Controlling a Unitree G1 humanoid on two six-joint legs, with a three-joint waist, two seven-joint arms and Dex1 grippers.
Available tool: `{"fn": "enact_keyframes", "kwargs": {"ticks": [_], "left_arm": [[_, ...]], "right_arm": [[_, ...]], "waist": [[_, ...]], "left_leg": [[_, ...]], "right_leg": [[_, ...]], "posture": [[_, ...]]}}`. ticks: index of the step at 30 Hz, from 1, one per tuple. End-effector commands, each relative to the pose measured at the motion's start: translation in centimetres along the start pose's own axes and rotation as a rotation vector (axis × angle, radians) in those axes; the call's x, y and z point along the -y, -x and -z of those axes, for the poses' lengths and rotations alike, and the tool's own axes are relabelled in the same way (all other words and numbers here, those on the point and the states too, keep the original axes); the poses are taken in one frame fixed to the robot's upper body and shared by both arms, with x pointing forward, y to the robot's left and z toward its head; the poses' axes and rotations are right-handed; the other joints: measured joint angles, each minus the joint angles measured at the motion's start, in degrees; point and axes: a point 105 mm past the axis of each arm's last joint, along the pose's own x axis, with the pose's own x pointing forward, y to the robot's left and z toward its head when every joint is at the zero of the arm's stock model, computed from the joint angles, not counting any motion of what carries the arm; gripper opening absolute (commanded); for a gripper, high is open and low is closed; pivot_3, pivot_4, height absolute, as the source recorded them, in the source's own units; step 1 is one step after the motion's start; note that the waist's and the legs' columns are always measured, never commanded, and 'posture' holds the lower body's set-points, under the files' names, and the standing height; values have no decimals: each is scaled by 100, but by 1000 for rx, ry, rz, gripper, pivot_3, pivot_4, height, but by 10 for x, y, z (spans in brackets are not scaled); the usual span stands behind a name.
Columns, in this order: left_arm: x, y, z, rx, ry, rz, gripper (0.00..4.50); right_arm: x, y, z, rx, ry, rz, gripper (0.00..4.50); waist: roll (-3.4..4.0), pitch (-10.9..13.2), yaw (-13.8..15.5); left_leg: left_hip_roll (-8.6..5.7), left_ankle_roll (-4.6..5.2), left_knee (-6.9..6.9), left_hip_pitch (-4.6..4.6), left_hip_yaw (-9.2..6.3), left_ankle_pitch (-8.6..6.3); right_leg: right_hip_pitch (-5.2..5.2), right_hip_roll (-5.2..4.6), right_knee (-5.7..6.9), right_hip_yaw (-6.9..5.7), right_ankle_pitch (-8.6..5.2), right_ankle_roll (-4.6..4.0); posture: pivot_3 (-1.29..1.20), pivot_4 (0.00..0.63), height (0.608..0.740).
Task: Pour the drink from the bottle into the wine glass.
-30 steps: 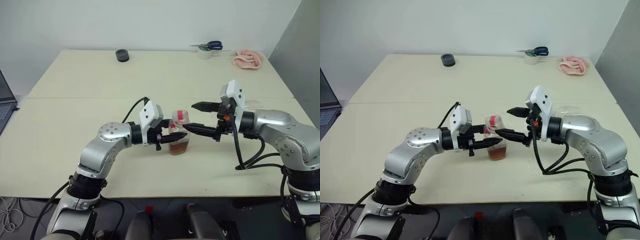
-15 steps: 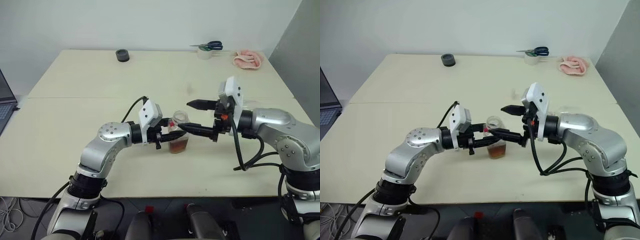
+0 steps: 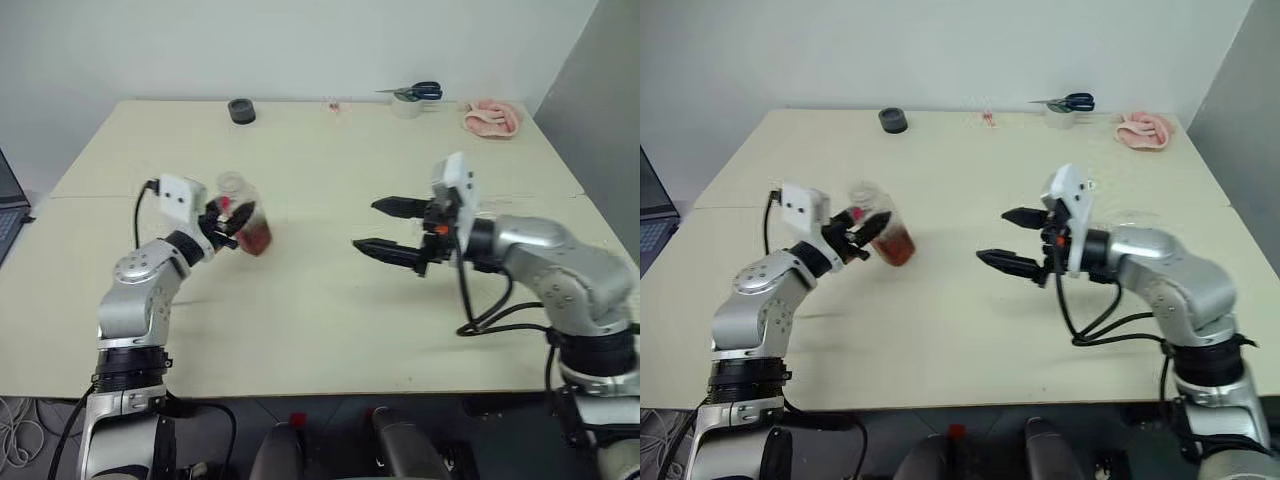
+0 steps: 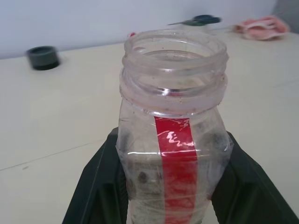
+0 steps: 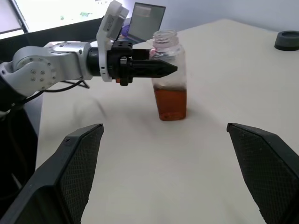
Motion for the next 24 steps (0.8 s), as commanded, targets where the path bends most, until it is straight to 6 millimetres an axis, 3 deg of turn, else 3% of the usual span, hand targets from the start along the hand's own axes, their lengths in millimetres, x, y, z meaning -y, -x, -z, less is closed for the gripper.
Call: {"fn": "enact_keyframes", "kwargs": {"ticks": [1,8,16,24], "left_arm": [[-30,5,-17,47,-44,-140,1822],[-43,8,-6,43,-3,-219,1821],[-44,14,13,14,39,-246,1821],[-44,21,19,10,62,-262,4342]], "right_arm": [[7,-21,-11,59,67,95,4500],[0,-54,-4,73,86,143,4500],[-5,-60,0,64,90,116,4500],[-2,-59,3,46,102,119,4500]], "waist": [[-1,0,0],[-1,-1,1],[-1,-2,-4],[-2,-4,-7]], "left_leg": [[0,0,0,0,0,0],[-2,-1,-2,0,-1,0],[-2,-1,-1,2,-4,0],[-1,-1,-2,-2,-9,0]], "right_leg": [[0,-1,0,0,0,0],[-1,-8,0,-4,5,-9],[1,-8,4,-8,5,-9],[-1,-8,3,-13,6,-11]], "posture": [[0,150,740],[0,150,740],[0,150,740],[0,150,740]]}}
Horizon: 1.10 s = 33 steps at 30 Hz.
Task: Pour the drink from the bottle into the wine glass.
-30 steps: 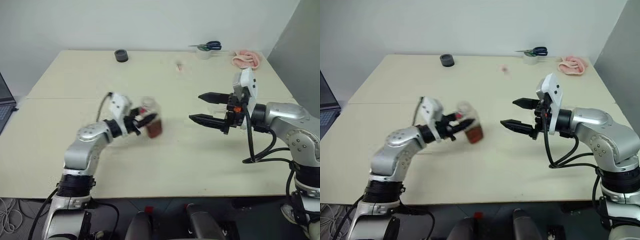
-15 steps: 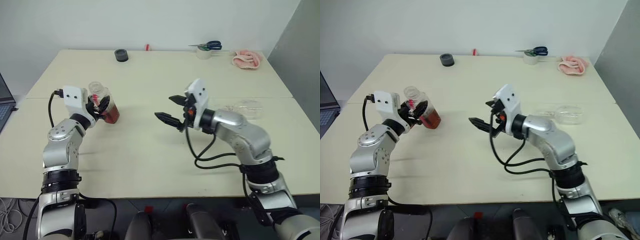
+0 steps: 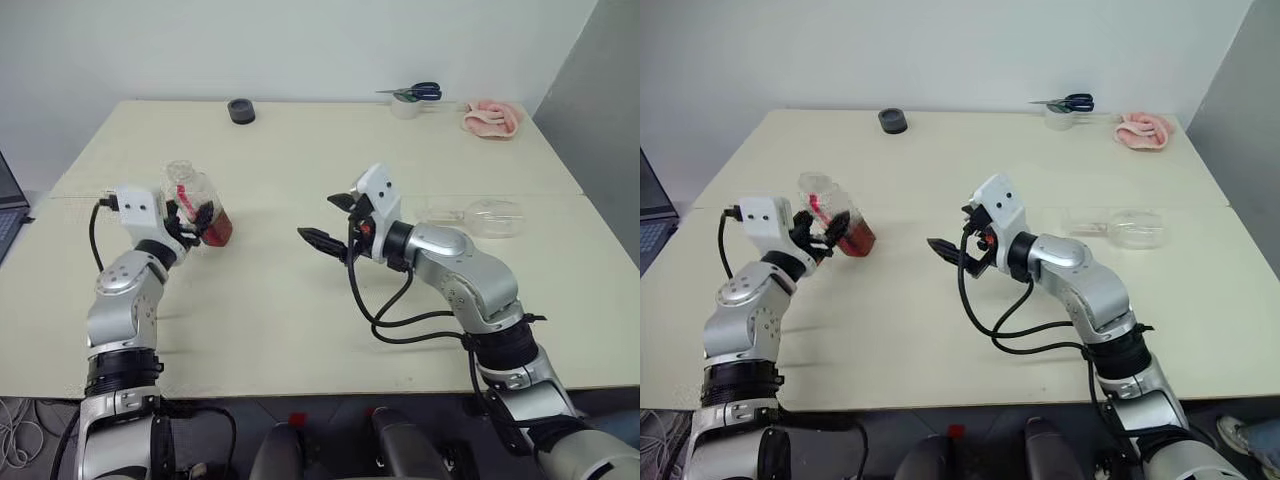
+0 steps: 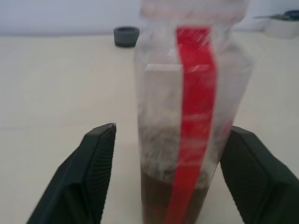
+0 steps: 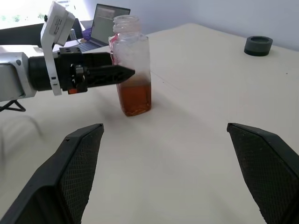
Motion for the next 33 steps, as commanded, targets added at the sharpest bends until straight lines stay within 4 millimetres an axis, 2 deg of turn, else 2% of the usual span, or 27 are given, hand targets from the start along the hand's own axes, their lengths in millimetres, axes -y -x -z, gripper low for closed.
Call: {"fn": "enact_keyframes", "kwargs": {"ticks": [1,8,14,17,21,23,27,30,33], "left_arm": [[-7,4,-15,53,-6,-26,4481],[-11,18,-10,29,-25,-40,4481],[-10,47,6,-22,-7,-27,4481],[-5,62,19,-56,7,-5,4481],[7,88,42,-142,66,75,4481],[31,100,45,-165,89,227,4481],[83,106,27,-146,107,503,4481],[124,96,12,-130,19,698,4481],[141,88,1,-103,-33,766,4481]], "right_arm": [[-4,-1,-15,48,45,-21,4500],[-4,-1,-15,44,52,-37,4500],[9,10,-9,19,57,-16,4500],[27,22,-2,-7,44,45,4500],[60,54,7,-31,-9,166,4500],[70,73,11,-28,-88,198,4500],[89,108,19,30,-286,307,4500],[96,126,30,106,-463,416,4500],[97,133,37,151,-574,490,4500]], "waist": [[-1,0,6],[-2,-1,1],[-2,-1,-4],[-3,-2,3],[-4,-2,18],[-4,-2,20],[-6,-1,53],[-5,-1,78],[-4,-1,48]], "left_leg": [[0,0,1,-1,-1,0],[-1,0,-1,1,0,0],[-1,0,-1,2,0,0],[-2,0,0,1,-1,0],[-9,-1,0,0,4,0],[-10,0,0,0,7,-1],[-7,0,-1,1,6,0],[-8,0,0,5,8,0],[-7,1,-2,5,13,-1]], "right_leg": [[0,0,-1,-1,0,-1],[0,-2,-1,0,3,-4],[1,-5,-1,0,1,-2],[1,-6,-2,-1,-5,9],[3,-16,-6,3,-5,9],[3,-16,-7,5,-6,10],[3,-10,-4,4,-7,9],[6,-5,-4,9,-7,9],[4,0,-4,16,-7,10]], "posture": [[0,150,740],[0,150,740],[0,150,740],[0,150,740],[0,150,740],[0,150,740],[0,150,740],[0,150,740],[0,150,740]]}}
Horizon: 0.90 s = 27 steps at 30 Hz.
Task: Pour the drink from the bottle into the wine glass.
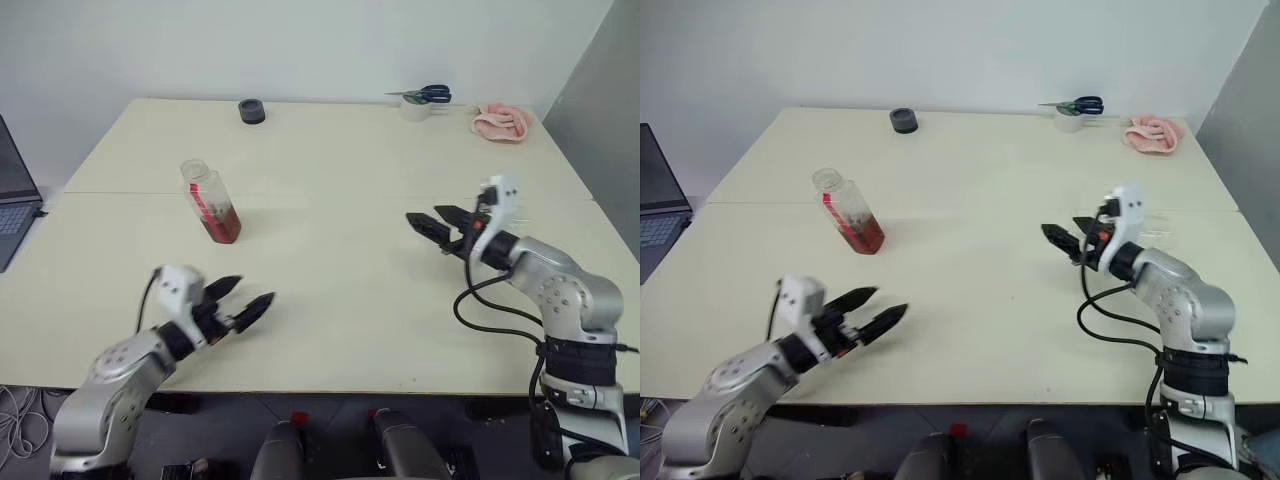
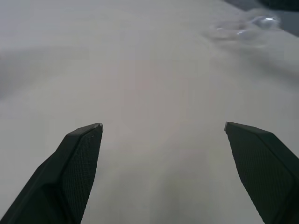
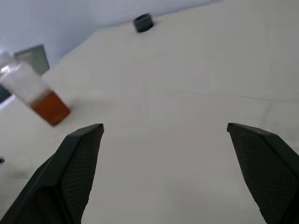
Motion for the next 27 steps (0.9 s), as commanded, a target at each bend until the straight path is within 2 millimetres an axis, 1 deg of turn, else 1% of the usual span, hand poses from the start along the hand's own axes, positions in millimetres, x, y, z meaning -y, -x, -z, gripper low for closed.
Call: {"fn": "enact_keyframes", "kwargs": {"ticks": [1,5,8,11,15,19,27], "left_arm": [[14,-14,-12,2,-78,85,4481],[22,-30,-27,35,-121,151,4481],[20,-36,-30,38,-145,170,4481],[18,-36,-31,36,-152,169,4481],[16,-36,-32,37,-170,159,4481],[14,-34,-32,38,-177,138,4481],[10,-27,-32,33,-186,102,4481]], "right_arm": [[4,10,-9,90,-100,74,4500],[20,14,-1,171,-279,194,4500],[35,9,2,245,-442,265,4500],[40,3,2,278,-529,282,4500],[47,-9,5,295,-618,289,4500],[55,-23,12,304,-719,294,4500],[74,-37,13,375,-850,319,4500]], "waist": [[1,0,-65],[1,1,-95],[2,0,-96],[5,2,-97],[6,2,-96],[6,3,-95],[7,3,-97]], "left_leg": [[2,0,-2,1,8,0],[10,1,-4,1,7,0],[10,1,-1,2,4,0],[9,1,-3,1,9,0],[9,1,-4,0,8,0],[9,2,-3,1,8,0],[9,2,-3,1,8,0]], "right_leg": [[-2,0,0,7,0,0],[-5,10,1,7,0,-1],[-3,12,3,6,0,-1],[-4,11,1,9,0,-1],[-5,11,-1,7,0,-1],[-4,11,-1,8,0,-1],[-4,11,-1,8,0,-1]], "posture": [[0,150,740],[0,150,740],[0,150,740],[0,150,740],[0,150,740],[0,150,740],[0,150,740]]}}
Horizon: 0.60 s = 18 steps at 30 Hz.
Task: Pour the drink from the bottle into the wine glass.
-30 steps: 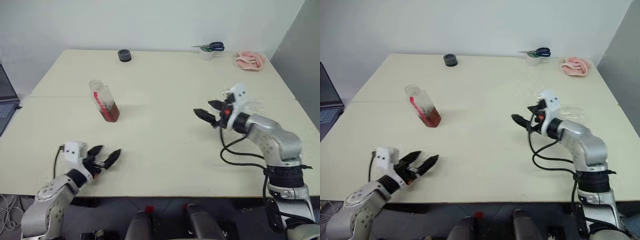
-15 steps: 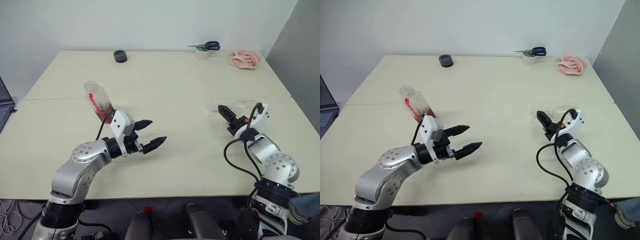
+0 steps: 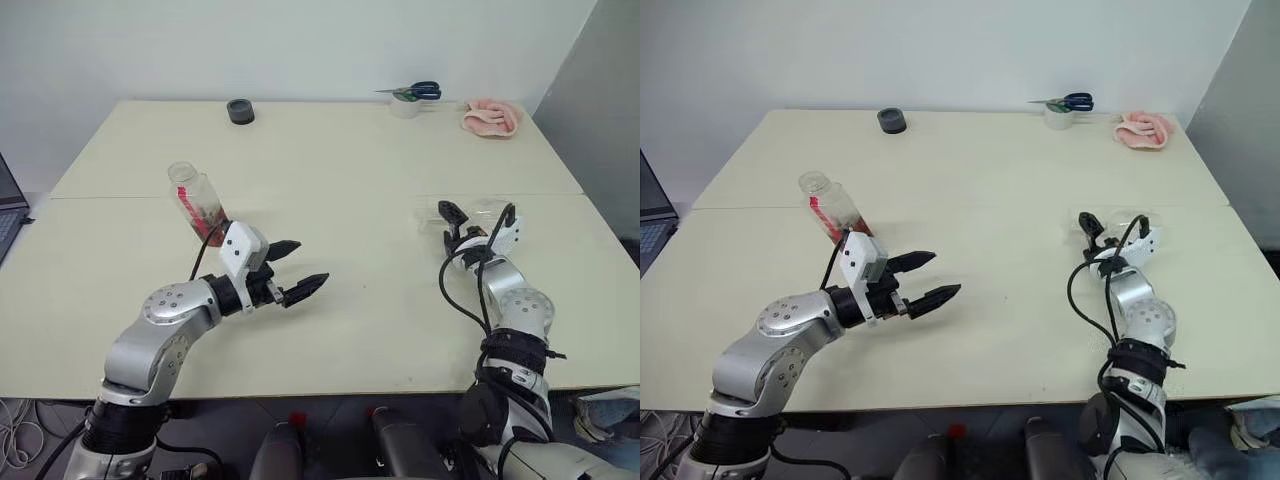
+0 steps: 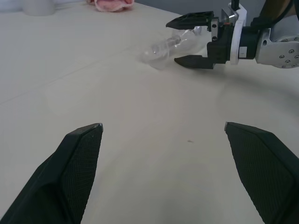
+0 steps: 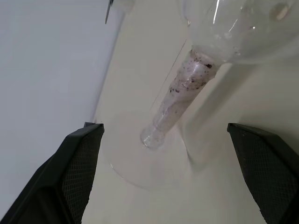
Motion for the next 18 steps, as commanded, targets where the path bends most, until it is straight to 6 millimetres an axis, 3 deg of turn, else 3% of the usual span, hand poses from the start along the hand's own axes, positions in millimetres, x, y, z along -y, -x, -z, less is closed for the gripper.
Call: {"fn": "enact_keyframes", "kwargs": {"ticks": [1,10,13,18], "left_arm": [[0,5,-13,31,-62,-15,4481],[-4,10,-18,36,-86,-46,4481],[-2,11,-24,47,-98,-41,4500],[3,11,-31,64,-115,-16,4500]], "right_arm": [[-8,-10,-12,59,-50,-35,4500],[-6,-33,-18,134,-184,-22,4500],[3,-37,-17,154,-219,23,3932],[9,-39,-14,167,-238,45,2184]], "waist": [[0,0,0],[0,0,-12],[0,0,-12],[0,0,-11]], "left_leg": [[0,0,0,1,0,0],[0,0,0,2,1,0],[0,0,0,1,1,0],[0,0,0,1,1,0]], "right_leg": [[0,0,0,0,0,0],[1,0,1,0,0,0],[2,0,-1,0,0,0],[3,0,-1,0,0,0]], "posture": [[0,150,740],[0,150,740],[0,150,740],[0,150,740]]}}
